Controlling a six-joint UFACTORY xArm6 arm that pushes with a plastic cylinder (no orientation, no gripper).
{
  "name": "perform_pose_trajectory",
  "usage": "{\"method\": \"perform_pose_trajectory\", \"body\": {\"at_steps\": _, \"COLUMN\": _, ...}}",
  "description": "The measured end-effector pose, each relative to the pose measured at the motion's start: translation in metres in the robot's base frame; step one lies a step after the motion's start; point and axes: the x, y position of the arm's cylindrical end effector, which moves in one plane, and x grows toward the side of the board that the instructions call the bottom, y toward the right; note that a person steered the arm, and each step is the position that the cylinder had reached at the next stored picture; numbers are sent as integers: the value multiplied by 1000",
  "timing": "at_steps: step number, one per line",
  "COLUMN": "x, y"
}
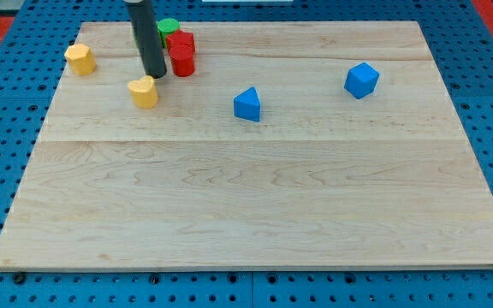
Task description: Slide the red star into the green blocks
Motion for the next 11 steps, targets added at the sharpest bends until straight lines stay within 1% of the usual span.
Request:
{"method": "perform_pose_trajectory", "body": {"at_steps": 1, "x": 19, "y": 31}}
{"method": "perform_pose_trajectory", "body": {"at_steps": 2, "x": 20, "y": 80}}
{"method": "perform_pose_trajectory", "body": {"at_steps": 4, "x": -7, "y": 79}}
{"method": "perform_pose_trajectory", "body": {"at_steps": 5, "x": -20, "y": 69}}
{"method": "perform_pose_trajectory", "body": {"at_steps": 6, "x": -33, "y": 76}}
{"method": "perform_pose_trajectory", "body": {"at_steps": 7, "x": -48, "y": 49}}
{"method": "perform_pose_trajectory", "body": {"at_steps": 8, "x": -54, "y": 24}}
{"method": "perform_pose_trajectory", "body": {"at_steps": 9, "x": -52, "y": 47}}
{"method": "perform_pose_trajectory", "body": {"at_steps": 10, "x": -62, "y": 69}}
{"method": "perform_pose_trajectory", "body": {"at_steps": 11, "x": -94, "y": 49}}
